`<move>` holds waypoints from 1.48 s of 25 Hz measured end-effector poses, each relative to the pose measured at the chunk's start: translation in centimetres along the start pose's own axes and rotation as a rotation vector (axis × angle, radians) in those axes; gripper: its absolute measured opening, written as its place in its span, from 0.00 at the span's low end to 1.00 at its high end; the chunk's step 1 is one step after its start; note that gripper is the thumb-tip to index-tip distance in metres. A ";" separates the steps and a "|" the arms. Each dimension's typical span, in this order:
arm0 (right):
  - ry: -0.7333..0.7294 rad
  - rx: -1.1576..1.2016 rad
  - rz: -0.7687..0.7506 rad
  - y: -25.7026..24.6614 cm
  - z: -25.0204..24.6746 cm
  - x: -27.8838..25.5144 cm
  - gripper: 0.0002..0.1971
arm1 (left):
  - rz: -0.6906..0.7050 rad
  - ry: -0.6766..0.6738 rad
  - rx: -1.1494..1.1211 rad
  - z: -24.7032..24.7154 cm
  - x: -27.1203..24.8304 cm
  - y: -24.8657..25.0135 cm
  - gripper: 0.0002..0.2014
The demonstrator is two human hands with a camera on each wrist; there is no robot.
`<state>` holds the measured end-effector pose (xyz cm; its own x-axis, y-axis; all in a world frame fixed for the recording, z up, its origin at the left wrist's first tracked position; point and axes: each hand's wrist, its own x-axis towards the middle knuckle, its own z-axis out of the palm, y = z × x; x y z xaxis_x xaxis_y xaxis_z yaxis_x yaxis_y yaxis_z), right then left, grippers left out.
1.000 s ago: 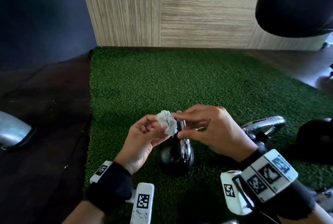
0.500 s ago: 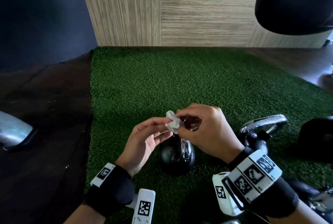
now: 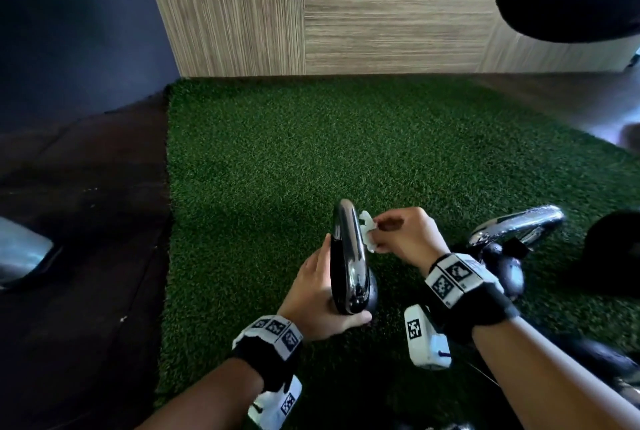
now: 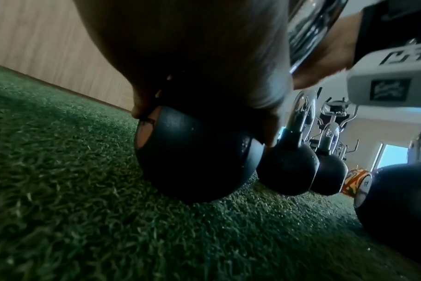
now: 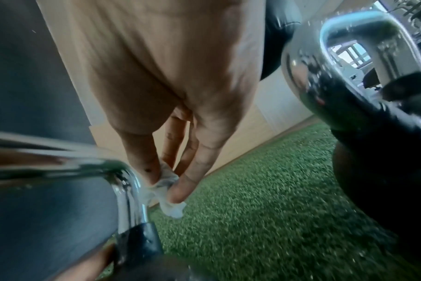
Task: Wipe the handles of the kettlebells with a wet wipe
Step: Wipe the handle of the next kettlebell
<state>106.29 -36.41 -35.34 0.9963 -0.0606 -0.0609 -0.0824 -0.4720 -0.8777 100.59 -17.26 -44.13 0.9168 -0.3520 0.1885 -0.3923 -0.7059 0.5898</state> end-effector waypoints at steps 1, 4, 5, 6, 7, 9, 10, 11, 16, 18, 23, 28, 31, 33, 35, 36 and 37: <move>-0.011 0.054 0.042 0.5 0.7 0.5 0.08 | 0.031 -0.004 -0.058 -0.5 0.3 -0.5 0.69; -0.065 0.186 0.146 1.7 2.3 1.2 0.10 | 0.195 -0.066 -0.150 -1.8 1.2 -2.0 0.65; -0.079 0.198 0.168 1.9 2.5 1.2 0.10 | 0.222 -0.076 -0.159 -1.9 1.4 -2.3 0.64; -0.092 0.180 0.180 2.1 2.7 1.2 0.07 | 0.223 -0.085 -0.163 -1.9 1.5 -2.5 0.64; -0.094 0.142 0.179 2.1 2.8 1.1 0.04 | 0.219 -0.086 -0.163 -1.9 1.4 -2.6 0.64; -0.028 0.042 0.121 1.6 2.8 1.2 0.02 | 0.216 -0.072 -0.178 -1.6 1.4 -2.8 0.63; 0.039 -0.017 0.063 1.3 2.8 1.4 0.04 | 0.213 -0.068 -0.188 -1.6 1.4 -2.9 0.62; 0.114 -0.058 -0.001 1.0 2.9 1.5 0.05 | 0.211 -0.070 -0.186 -1.5 1.4 -3.0 0.62; 0.171 0.030 -0.124 1.2 3.0 1.5 0.08 | 0.105 -0.105 -0.097 -1.3 1.3 -3.0 0.64; 0.212 -0.014 -0.230 1.1 2.5 1.6 0.11 | 0.078 -0.111 -0.106 -1.5 1.3 -2.7 0.65; 0.256 -0.084 -0.595 0.4 2.6 -0.1 0.12 | 0.028 -0.164 -0.219 -2.1 1.0 -2.8 0.64; 0.204 -0.136 -0.649 -2.1 0.6 -0.9 0.12 | 0.017 -0.211 -0.194 -2.9 2.0 -2.4 0.59; 0.162 -0.230 -0.721 -3.5 0.2 -2.2 0.12 | -0.041 -0.255 -0.301 -3.3 2.8 -2.3 0.58; 0.126 -0.249 -0.739 -3.9 0.4 -3.1 0.12 | -0.082 -0.267 -0.380 -3.5 3.2 -2.4 0.57; 0.092 -0.190 -0.615 -4.3 0.2 -2.8 0.11 | -0.095 -0.269 -0.360 -3.6 3.3 -2.2 0.55; 0.079 -0.147 -0.534 -4.4 0.1 -2.5 0.10 | -0.092 -0.277 -0.338 -3.7 3.4 -2.1 0.55; 0.065 -0.110 -0.471 -4.4 -0.1 -2.2 0.10 | -0.087 -0.284 -0.325 -3.7 3.5 -2.1 0.54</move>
<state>104.47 -34.31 -31.29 0.9223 0.1287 0.3643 0.3719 -0.5514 -0.7468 104.92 -14.71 -41.79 0.8711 -0.4863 -0.0694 -0.2288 -0.5267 0.8187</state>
